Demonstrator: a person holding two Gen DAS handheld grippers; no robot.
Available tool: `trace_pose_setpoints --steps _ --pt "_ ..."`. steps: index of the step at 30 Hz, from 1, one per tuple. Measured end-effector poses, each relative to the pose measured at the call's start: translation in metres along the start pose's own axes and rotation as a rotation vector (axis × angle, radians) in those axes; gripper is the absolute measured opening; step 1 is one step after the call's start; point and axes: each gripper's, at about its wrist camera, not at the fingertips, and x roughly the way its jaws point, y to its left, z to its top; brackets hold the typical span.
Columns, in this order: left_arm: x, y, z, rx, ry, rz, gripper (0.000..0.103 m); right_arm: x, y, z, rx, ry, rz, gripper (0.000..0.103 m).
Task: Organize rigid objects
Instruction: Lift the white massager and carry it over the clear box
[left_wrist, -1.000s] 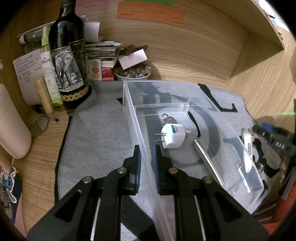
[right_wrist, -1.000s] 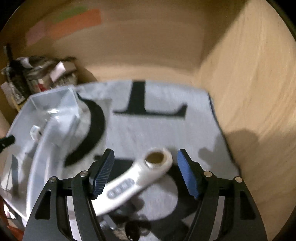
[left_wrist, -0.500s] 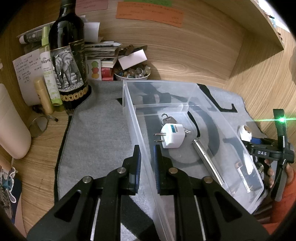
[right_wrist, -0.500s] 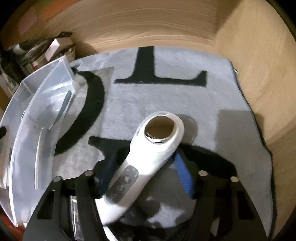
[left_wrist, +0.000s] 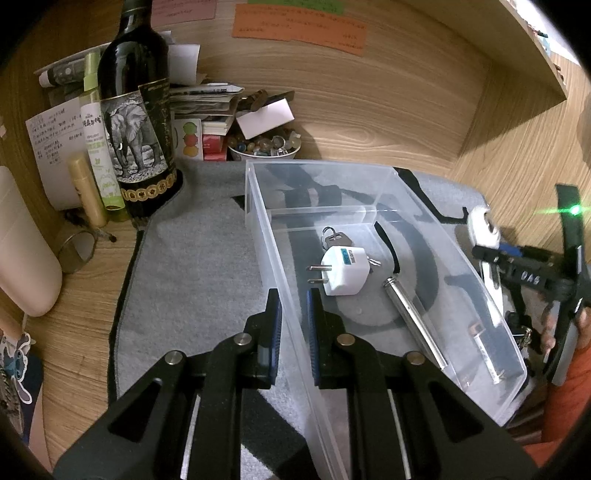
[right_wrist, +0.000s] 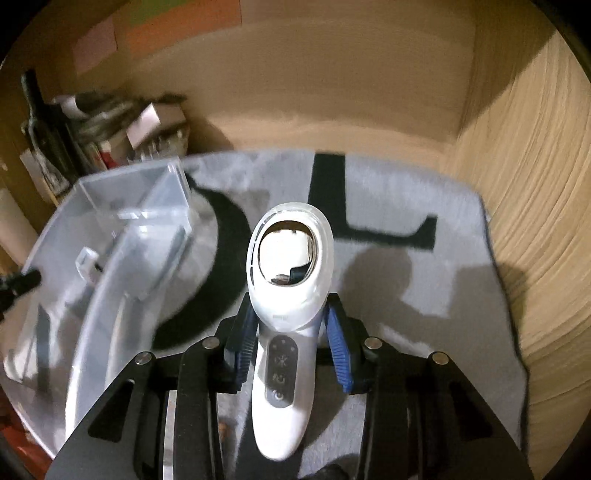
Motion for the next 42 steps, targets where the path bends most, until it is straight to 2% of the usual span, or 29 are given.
trace_pose_setpoints --steps 11,17,23,28,32,42 --pt "0.000 0.000 0.001 0.001 -0.001 0.004 0.012 -0.051 0.016 0.024 -0.025 -0.186 0.037 0.033" --pt "0.000 0.001 0.001 0.000 -0.003 0.003 0.013 -0.074 0.045 0.038 -0.079 -0.276 0.101 0.033" --pt "0.000 0.001 0.001 -0.001 -0.004 0.002 0.013 -0.085 0.077 0.043 -0.151 -0.318 0.186 0.033" --pt "0.000 0.001 0.001 0.001 -0.003 0.002 0.013 -0.069 0.098 0.039 -0.166 -0.279 0.254 0.033" --pt "0.000 0.000 0.000 0.005 -0.003 0.000 0.013 -0.045 0.112 0.036 -0.175 -0.203 0.277 0.033" --pt "0.001 0.001 -0.001 0.001 -0.010 -0.009 0.013 0.011 0.130 0.022 -0.234 0.005 0.238 0.033"
